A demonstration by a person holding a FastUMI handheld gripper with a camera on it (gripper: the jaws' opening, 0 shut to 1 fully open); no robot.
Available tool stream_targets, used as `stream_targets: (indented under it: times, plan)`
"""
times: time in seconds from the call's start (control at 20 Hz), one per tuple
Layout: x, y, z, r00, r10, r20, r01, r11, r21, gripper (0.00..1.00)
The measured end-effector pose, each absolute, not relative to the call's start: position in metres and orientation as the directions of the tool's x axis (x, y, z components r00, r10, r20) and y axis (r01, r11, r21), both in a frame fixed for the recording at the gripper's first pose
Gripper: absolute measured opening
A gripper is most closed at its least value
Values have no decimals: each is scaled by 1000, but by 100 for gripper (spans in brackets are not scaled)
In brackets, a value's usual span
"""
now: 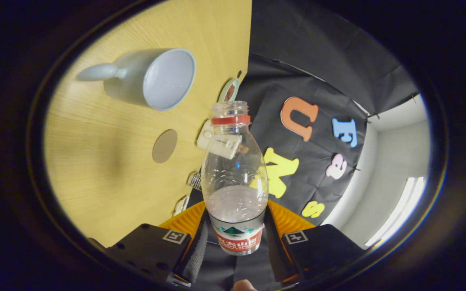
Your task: Take the bottle from table, then pour the juice into the cup, finally place the bottle on the coaster
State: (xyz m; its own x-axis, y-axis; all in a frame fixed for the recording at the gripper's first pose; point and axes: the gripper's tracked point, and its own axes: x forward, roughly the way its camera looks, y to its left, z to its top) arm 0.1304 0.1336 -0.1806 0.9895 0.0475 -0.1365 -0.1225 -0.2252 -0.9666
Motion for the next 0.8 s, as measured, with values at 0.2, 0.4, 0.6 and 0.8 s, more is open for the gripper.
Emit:
stream_targets:
  times: [0.2, 0.4, 0.6, 0.8]
  plan:
    - [129, 120, -195, 979, 20, -202, -200, -74, -977, 73]
    - [115, 108, -197, 964, 26, -265, -265, 166, -950, 73]
    - [105, 103, -198, 942, 74, -326, -323, 453, -831, 73]
    - [98, 109, -183, 919, 176, -352, -365, 719, -592, 73]
